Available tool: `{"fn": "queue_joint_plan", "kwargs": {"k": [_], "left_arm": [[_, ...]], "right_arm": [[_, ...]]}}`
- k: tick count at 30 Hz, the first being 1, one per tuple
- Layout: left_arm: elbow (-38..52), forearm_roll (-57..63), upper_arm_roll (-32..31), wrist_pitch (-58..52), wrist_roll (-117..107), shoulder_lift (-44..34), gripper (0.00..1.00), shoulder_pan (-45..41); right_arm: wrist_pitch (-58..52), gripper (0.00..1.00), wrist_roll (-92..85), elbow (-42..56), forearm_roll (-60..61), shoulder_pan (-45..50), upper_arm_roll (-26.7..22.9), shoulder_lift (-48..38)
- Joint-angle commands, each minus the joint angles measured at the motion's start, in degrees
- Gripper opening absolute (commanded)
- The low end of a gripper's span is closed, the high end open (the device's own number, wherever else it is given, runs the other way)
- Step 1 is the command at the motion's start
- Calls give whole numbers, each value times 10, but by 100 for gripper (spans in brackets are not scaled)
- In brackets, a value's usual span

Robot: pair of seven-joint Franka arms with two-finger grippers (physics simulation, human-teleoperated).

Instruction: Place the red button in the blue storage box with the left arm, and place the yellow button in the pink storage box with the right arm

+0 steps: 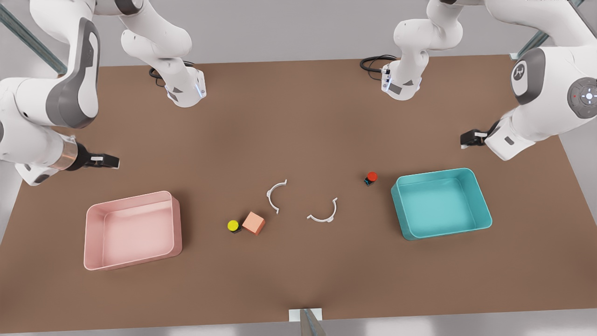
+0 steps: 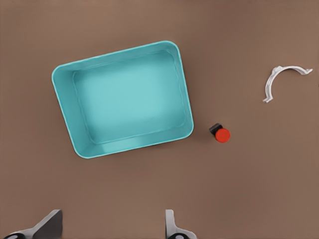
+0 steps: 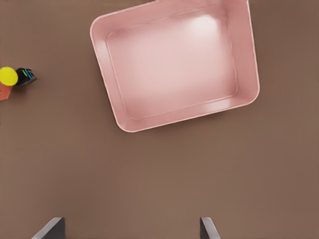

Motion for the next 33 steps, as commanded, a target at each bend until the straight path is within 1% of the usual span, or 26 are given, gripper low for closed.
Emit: {"fn": "queue_joint_plan", "kwargs": {"k": [1,3,4,5,6,7,8,10,11,13,15,17,18,19,22,24,26,27,29,32,33], "left_arm": [[0,0,0,88,3,1,100,-5],[0,2,-8,64,6,1,100,-41],[0,-23,-12,66,5,14,100,-72],[-2,-46,-12,64,67,30,100,-95],[-14,-47,-12,89,112,41,100,-124],[-73,-47,-12,156,142,29,100,-144],[-98,-47,-12,190,158,30,100,-161],[-227,-47,-12,324,159,-10,100,-175],[-279,-45,-12,399,160,-10,100,-196],[-356,-43,-11,503,181,-11,100,-201],[-424,-42,-11,600,181,-7,100,-202],[-427,-42,-11,646,181,31,100,-201],[-427,-42,-11,668,181,52,100,-200],[-427,-42,-11,668,180,56,100,-201],[-430,-42,-11,700,178,90,100,-212],[-444,-42,-11,720,178,103,100,-212],[-460,-42,-11,739,180,109,100,-212],[-475,-41,-11,763,180,114,100,-212],[-479,-42,-11,764,180,119,100,-212],[-485,-41,-11,764,180,135,100,-212],[-487,-41,-11,764,180,136,100,-212]], "right_arm": [[72,100,-2,0,0,-3,0,2],[75,100,62,0,2,-2,3,13],[80,100,121,1,17,-2,11,27],[83,100,204,2,22,-2,17,39],[93,100,263,4,23,-1,25,53],[110,100,292,4,23,-1,29,66],[113,100,294,4,24,-1,38,72],[141,100,355,4,43,0,40,83],[149,100,375,4,43,3,41,91],[171,100,423,4,43,4,46,108],[183,100,494,4,40,7,66,119],[204,100,590,5,40,30,67,139],[225,100,608,6,42,41,68,146],[237,100,663,9,40,46,69,159],[254,100,724,16,42,66,69,192],[254,100,767,41,41,69,69,220],[261,100,763,73,43,68,73,227],[261,100,764,74,43,69,74,228],[262,100,764,74,43,69,78,235],[271,100,870,92,56,70,106,267],[286,100,894,92,54,81,109,276]]}}
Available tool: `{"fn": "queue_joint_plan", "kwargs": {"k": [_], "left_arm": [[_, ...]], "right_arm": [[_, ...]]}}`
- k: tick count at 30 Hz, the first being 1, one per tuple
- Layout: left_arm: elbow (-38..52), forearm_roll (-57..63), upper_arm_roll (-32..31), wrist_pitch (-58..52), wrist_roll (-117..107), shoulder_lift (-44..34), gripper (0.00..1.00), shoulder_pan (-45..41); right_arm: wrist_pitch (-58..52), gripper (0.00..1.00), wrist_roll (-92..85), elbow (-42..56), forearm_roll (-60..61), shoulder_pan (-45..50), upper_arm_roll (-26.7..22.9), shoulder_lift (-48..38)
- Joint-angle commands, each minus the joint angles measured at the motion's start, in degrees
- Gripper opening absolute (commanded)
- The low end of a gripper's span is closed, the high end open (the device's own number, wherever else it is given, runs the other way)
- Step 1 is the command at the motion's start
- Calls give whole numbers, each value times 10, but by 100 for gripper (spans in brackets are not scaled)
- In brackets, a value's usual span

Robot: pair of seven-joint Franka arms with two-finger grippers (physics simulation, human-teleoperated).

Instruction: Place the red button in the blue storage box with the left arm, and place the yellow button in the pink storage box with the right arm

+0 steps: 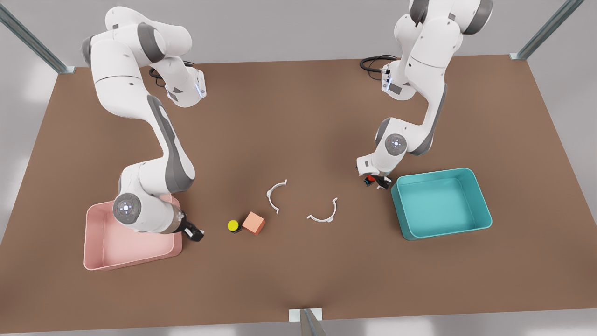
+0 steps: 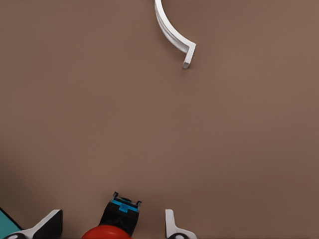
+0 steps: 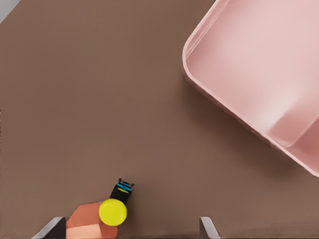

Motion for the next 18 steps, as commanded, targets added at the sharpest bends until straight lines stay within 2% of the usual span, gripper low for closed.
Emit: {"fn": "queue_joint_plan", "kwargs": {"k": [1,3,4,5,6,8,10,14,17,18], "left_arm": [[-2,1,0,34,36,2,100,0],[-2,1,0,34,37,3,100,0],[-2,1,0,34,36,4,97,0],[-2,1,0,34,36,5,83,0],[-2,1,0,34,37,7,74,0],[-10,1,0,34,36,5,74,-3],[-16,1,0,34,35,4,70,-3],[-26,1,0,34,35,1,70,-2],[-29,0,0,34,29,-1,51,-3],[-29,0,0,34,29,-4,49,-3]], "right_arm": [[39,100,364,8,1,11,5,17],[42,100,391,27,-10,29,0,36],[43,100,402,32,-10,31,3,44],[51,100,410,33,-10,34,3,49],[55,100,415,34,-10,38,3,54],[63,100,430,34,-10,43,3,61],[67,100,432,34,-10,49,3,66],[74,100,452,33,-10,63,3,75],[83,100,482,33,-10,72,3,79],[83,100,488,33,-10,75,3,80]]}}
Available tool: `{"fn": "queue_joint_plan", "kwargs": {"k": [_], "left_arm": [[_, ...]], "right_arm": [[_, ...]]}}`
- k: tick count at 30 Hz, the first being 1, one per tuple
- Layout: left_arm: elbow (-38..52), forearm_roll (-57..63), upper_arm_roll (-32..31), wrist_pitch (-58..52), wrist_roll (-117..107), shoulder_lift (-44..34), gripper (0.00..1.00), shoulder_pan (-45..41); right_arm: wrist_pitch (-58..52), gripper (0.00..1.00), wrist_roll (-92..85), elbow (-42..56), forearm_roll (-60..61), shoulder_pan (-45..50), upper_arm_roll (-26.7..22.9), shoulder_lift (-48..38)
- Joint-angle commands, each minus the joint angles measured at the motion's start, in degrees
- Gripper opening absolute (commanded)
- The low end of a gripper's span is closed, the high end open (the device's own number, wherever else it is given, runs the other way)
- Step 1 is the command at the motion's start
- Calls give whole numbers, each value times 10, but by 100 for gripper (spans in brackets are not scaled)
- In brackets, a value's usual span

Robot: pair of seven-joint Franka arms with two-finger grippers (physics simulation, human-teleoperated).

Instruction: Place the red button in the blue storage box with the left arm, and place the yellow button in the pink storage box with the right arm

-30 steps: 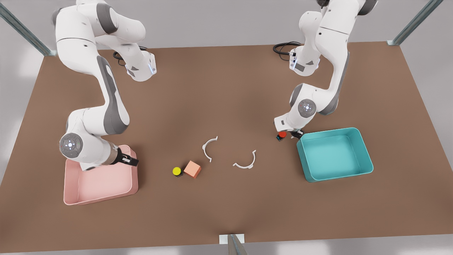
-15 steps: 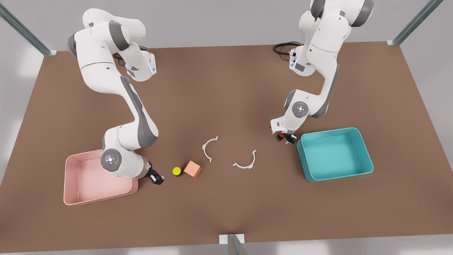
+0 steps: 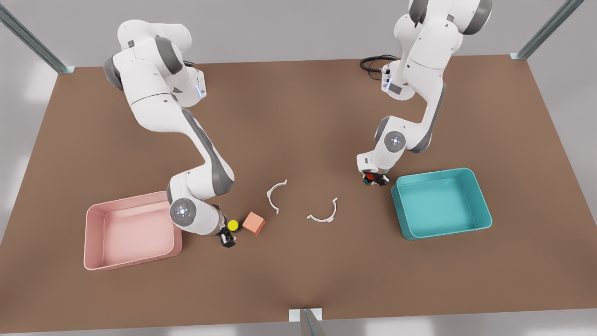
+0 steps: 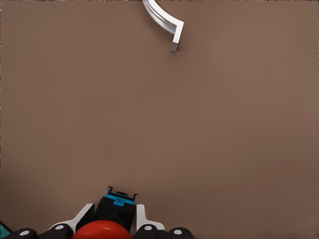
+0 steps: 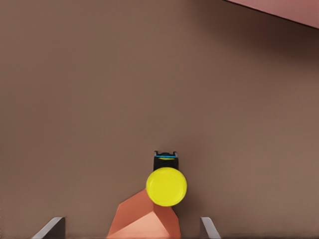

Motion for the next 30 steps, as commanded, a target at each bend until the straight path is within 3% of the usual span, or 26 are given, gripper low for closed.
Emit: {"fn": "queue_joint_plan", "kwargs": {"k": [1,5,10,13,16,19,22,23,27,30], "left_arm": [[0,-1,0,1,7,-3,49,0],[0,-1,0,-21,-3,-42,50,-1],[19,0,27,-167,38,-170,50,21],[60,0,29,-255,267,-192,50,170],[95,-1,30,-255,418,-152,50,264],[202,0,31,-255,430,-27,50,287],[231,0,31,-255,431,17,50,287],[231,-2,31,-254,430,25,100,291],[231,-1,30,-278,320,23,100,287],[242,-3,27,-361,-44,-82,100,271]], "right_arm": [[13,100,215,-1,1,4,0,0],[13,100,241,-13,1,14,0,0],[30,100,247,-45,1,18,2,-7],[41,100,247,-59,1,19,2,-10],[54,100,247,-72,-6,19,3,-11],[64,100,242,-84,-8,14,3,-12],[76,100,240,-95,-19,11,3,-11],[76,100,235,-95,-20,11,2,-11],[93,100,218,-100,-32,10,2,-7],[105,100,201,-99,-47,5,1,-5]]}}
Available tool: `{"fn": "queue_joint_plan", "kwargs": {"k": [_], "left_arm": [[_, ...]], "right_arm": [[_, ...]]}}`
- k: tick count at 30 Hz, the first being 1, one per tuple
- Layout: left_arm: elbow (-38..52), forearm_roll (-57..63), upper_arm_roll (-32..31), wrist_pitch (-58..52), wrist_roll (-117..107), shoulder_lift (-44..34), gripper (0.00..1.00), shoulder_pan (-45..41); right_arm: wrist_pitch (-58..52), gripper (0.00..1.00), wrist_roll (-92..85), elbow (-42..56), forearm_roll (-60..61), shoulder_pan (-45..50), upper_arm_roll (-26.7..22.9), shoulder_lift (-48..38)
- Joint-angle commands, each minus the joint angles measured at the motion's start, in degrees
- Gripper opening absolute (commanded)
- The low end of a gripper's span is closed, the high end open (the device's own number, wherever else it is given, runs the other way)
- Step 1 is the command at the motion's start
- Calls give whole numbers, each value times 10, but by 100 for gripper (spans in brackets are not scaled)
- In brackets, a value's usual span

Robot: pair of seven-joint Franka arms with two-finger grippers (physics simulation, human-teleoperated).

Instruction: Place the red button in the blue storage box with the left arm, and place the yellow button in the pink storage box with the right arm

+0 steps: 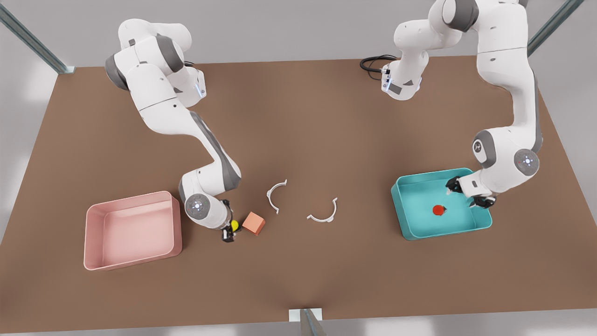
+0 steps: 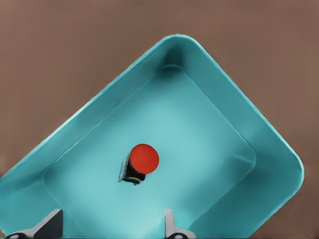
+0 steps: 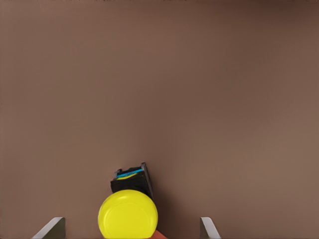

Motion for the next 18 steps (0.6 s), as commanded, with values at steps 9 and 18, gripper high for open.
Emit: {"fn": "queue_joint_plan", "kwargs": {"k": [9,18], "left_arm": [[257,6,-3,-367,-426,-52,100,-38],[256,3,-1,-376,-422,-43,100,-51]], "right_arm": [[36,100,9,-1,-10,5,0,8],[53,100,7,-9,-10,3,0,17]]}}
